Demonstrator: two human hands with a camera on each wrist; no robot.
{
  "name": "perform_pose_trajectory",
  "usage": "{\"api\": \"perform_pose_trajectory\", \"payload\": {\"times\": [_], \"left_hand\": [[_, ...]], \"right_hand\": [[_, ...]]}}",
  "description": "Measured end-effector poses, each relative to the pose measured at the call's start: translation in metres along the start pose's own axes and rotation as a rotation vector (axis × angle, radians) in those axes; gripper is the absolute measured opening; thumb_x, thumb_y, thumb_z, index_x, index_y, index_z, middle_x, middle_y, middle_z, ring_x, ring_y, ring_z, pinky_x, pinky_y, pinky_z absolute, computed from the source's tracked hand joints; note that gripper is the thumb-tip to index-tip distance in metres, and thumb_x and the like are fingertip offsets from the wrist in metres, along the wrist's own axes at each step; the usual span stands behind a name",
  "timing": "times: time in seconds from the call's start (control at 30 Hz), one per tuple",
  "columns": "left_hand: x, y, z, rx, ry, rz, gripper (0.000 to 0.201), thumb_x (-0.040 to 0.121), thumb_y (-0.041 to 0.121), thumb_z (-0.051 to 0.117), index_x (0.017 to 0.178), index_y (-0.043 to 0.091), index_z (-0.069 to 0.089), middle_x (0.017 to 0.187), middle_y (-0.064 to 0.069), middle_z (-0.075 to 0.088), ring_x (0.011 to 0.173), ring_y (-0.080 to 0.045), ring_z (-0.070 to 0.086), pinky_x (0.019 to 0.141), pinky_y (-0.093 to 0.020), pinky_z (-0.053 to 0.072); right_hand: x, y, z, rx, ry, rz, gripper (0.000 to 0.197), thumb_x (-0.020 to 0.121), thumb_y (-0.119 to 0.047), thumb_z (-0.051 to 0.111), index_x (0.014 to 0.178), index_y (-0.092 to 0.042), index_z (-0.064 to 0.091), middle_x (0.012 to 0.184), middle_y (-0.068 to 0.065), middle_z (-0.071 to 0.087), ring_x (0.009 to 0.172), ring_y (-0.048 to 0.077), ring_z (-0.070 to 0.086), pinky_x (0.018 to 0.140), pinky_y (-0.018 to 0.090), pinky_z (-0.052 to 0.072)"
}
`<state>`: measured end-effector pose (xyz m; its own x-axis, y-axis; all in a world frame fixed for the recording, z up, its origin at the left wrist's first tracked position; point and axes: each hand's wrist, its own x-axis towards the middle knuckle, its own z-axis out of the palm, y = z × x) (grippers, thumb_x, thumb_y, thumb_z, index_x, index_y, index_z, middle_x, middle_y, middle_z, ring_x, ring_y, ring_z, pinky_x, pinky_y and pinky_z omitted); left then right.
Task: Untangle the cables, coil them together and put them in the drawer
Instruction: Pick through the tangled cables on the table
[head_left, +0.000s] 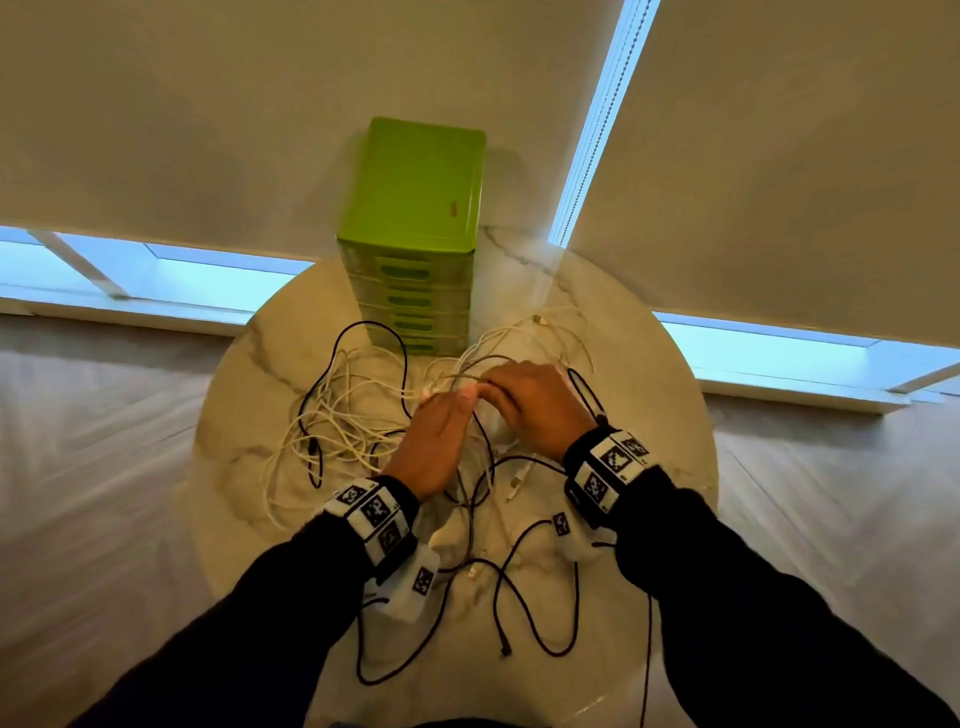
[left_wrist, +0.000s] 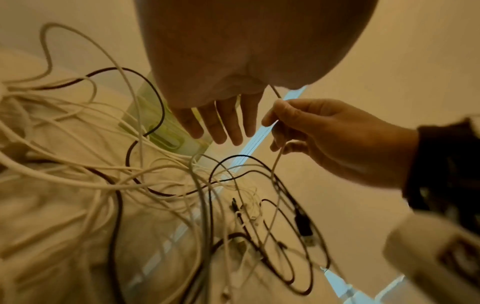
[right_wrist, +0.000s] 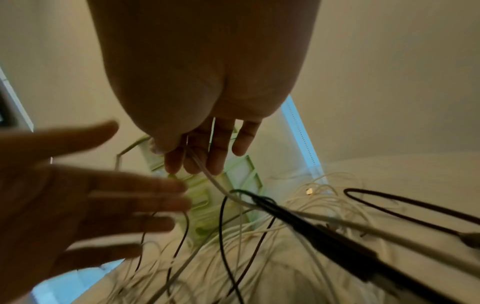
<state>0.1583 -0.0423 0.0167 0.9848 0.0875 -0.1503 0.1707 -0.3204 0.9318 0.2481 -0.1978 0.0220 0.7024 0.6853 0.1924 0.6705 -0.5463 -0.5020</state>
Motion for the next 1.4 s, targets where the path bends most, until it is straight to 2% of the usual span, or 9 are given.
{"api": "perform_pose_trajectory", "payload": {"times": [0.17, 0.3, 0.4, 0.53, 0.73, 0.87, 1.03, 1.23, 1.4], "left_hand": [[-0.004, 0.014, -0.013, -0.147, 0.094, 0.047, 0.04, 0.111, 0.027, 0.031, 0.12, 0.012, 0.067, 0.116, 0.009, 0.064, 0.105, 0.02, 0.054, 0.088, -0.001, 0.037], [-0.009, 0.009, -0.025, -0.264, 0.086, 0.081, 0.046, 0.111, 0.03, 0.024, 0.102, 0.009, 0.064, 0.113, -0.004, 0.073, 0.115, -0.008, 0.064, 0.101, -0.018, 0.044], [-0.008, 0.024, -0.048, -0.549, 0.182, 0.055, 0.045, 0.111, 0.034, 0.022, 0.091, 0.011, 0.054, 0.081, -0.008, 0.07, 0.09, -0.029, 0.072, 0.09, -0.036, 0.058], [0.001, 0.039, -0.102, -0.652, 0.333, 0.089, 0.043, 0.109, 0.042, 0.024, 0.081, 0.018, 0.046, 0.06, 0.003, 0.033, 0.053, -0.015, 0.036, 0.059, -0.032, 0.048], [-0.012, 0.02, -0.102, -0.126, 0.072, -0.052, 0.046, 0.109, 0.037, 0.036, 0.071, 0.018, 0.053, 0.064, 0.002, 0.047, 0.061, -0.012, 0.043, 0.068, -0.032, 0.036], [-0.017, 0.005, -0.068, -0.127, -0.119, -0.17, 0.05, 0.11, 0.041, 0.027, 0.103, 0.017, 0.071, 0.084, 0.002, 0.073, 0.063, -0.002, 0.057, 0.064, -0.025, 0.042], [-0.017, 0.016, -0.056, -0.361, -0.092, -0.112, 0.052, 0.108, 0.049, 0.021, 0.126, 0.028, 0.066, 0.123, 0.017, 0.069, 0.112, -0.011, 0.061, 0.086, -0.031, 0.043], [-0.01, 0.035, -0.077, -0.848, 0.111, -0.011, 0.04, 0.11, 0.038, 0.024, 0.085, 0.016, 0.046, 0.065, 0.001, 0.055, 0.066, -0.02, 0.061, 0.076, -0.035, 0.053], [-0.009, 0.044, -0.11, -0.829, 0.21, 0.071, 0.038, 0.11, 0.04, 0.024, 0.084, 0.02, 0.044, 0.06, 0.009, 0.031, 0.053, -0.009, 0.029, 0.057, -0.026, 0.036]], "right_hand": [[-0.021, -0.026, 0.031, 0.102, -0.045, 0.066, 0.033, 0.102, -0.038, 0.043, 0.081, -0.021, 0.063, 0.077, -0.003, 0.065, 0.075, 0.019, 0.06, 0.071, 0.042, 0.045], [-0.037, -0.024, 0.048, 0.198, -0.183, 0.232, 0.045, 0.102, -0.05, 0.027, 0.08, -0.024, 0.057, 0.075, -0.008, 0.059, 0.074, 0.016, 0.057, 0.08, 0.043, 0.043], [-0.054, -0.014, 0.047, 0.021, -0.394, 0.299, 0.051, 0.094, -0.06, 0.008, 0.084, -0.032, 0.049, 0.081, -0.012, 0.053, 0.087, 0.016, 0.054, 0.09, 0.046, 0.034], [-0.08, 0.02, 0.032, -0.203, -0.596, 0.411, 0.046, 0.105, -0.045, 0.016, 0.127, -0.034, 0.054, 0.12, -0.005, 0.058, 0.119, 0.021, 0.051, 0.101, 0.048, 0.029], [-0.041, 0.0, 0.013, -0.123, -0.289, 0.476, 0.035, 0.107, -0.046, 0.029, 0.085, -0.032, 0.053, 0.082, -0.01, 0.061, 0.09, 0.017, 0.059, 0.091, 0.042, 0.022], [-0.011, -0.05, 0.008, -0.073, -0.172, 0.304, 0.033, 0.108, -0.044, 0.03, 0.083, -0.033, 0.049, 0.081, -0.011, 0.06, 0.086, 0.016, 0.058, 0.094, 0.045, 0.024], [-0.015, -0.081, 0.02, -0.07, -0.271, 0.178, 0.039, 0.104, -0.056, 0.012, 0.098, -0.037, 0.046, 0.091, -0.007, 0.07, 0.088, 0.016, 0.063, 0.094, 0.045, 0.024], [-0.05, -0.057, 0.028, 0.071, -0.346, 0.341, 0.036, 0.107, -0.049, 0.016, 0.083, -0.038, 0.042, 0.071, -0.013, 0.054, 0.073, 0.001, 0.051, 0.104, 0.047, 0.021], [-0.059, -0.036, 0.018, 0.013, -0.393, 0.398, 0.035, 0.107, -0.048, 0.021, 0.091, -0.031, 0.048, 0.08, -0.008, 0.059, 0.083, 0.011, 0.057, 0.098, 0.047, 0.023]]}}
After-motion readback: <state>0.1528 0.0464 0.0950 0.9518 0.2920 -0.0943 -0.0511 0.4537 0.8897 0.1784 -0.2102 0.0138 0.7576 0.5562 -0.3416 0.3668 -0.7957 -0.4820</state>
